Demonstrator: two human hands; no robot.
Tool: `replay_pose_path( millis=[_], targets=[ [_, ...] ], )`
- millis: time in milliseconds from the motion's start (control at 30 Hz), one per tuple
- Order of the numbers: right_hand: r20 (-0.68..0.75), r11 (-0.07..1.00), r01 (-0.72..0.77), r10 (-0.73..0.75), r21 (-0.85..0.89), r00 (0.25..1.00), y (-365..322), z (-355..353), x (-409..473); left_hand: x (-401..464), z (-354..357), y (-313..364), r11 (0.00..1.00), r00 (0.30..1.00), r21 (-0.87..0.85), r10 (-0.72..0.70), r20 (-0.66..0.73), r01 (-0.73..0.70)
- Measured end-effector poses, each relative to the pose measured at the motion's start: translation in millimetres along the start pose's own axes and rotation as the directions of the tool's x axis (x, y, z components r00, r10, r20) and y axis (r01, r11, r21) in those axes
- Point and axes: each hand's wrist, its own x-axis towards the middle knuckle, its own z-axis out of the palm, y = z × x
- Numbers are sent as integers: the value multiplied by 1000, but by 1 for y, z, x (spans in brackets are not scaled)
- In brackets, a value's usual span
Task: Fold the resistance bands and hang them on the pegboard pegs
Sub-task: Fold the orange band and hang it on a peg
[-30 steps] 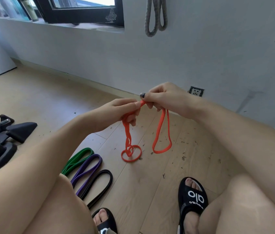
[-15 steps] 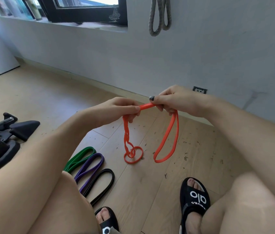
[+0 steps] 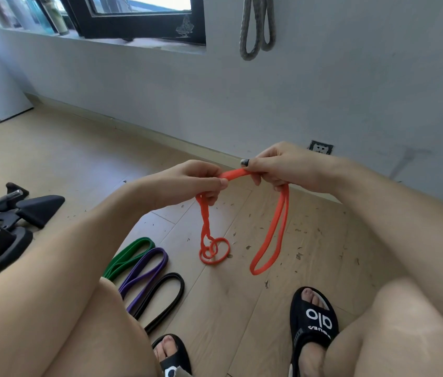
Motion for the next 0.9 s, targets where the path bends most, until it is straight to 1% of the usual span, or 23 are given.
replay_pose_path(
  millis=[167,400,600,733,900],
  targets=[
    [-9,1000,9,-9,11,1000,1,1,-2,0,3,3,1000,1000,29,2,7,-2],
    [-25,998,8,-9,-56,1000,-1,3,-2,2,8,5,998,999,54,-28,-26,29],
    [-60,999,11,-13,-42,998,3,0,-2,2,10,5,997,993,73,48,-112,-40],
    [-97,1000,25,-26,-12,995,3,0,0,2,12,7,984,982,167,96,-160,-69],
    [-70,999,11,-9,33,998,3,1,0,3,10,7,943,971,311,174,-162,-117]
  ],
)
